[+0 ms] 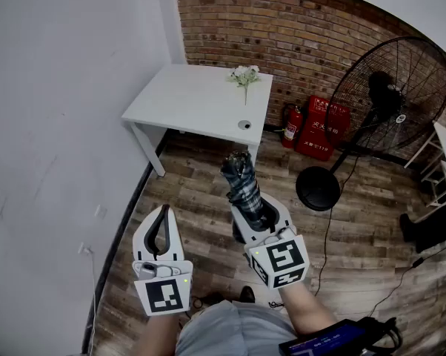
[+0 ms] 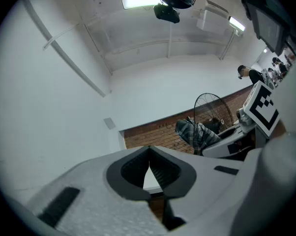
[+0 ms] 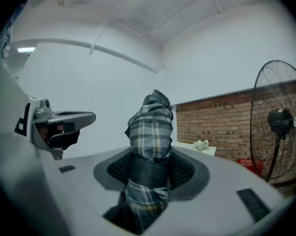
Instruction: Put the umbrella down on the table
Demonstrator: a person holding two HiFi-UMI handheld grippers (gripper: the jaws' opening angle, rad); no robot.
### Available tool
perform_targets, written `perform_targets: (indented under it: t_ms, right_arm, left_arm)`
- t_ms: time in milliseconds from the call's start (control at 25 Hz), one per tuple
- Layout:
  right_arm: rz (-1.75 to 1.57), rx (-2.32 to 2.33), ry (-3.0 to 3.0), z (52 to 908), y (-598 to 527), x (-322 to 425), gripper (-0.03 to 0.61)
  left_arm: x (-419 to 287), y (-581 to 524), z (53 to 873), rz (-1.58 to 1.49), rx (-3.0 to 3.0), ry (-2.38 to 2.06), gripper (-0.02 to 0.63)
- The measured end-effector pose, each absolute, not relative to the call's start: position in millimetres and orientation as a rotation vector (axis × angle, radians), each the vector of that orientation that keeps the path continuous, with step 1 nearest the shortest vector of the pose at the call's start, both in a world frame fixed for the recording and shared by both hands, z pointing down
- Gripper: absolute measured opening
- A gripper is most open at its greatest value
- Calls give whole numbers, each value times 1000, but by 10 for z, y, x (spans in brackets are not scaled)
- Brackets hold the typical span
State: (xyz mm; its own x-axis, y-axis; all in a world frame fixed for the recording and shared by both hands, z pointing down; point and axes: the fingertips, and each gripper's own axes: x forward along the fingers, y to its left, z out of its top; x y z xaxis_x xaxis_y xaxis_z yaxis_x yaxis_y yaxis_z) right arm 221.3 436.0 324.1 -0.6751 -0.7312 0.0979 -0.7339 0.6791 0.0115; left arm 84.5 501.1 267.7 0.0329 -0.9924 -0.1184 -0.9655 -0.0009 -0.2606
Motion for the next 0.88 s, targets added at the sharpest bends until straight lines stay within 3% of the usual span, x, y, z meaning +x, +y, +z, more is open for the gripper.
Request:
perform_targets:
  t_ms: [880]
  right_arm:
    - [53,1118,-2827,3401,4123,2557,193]
  left_arm:
    - [1176,4915,2936,-190,-1970,2132,8]
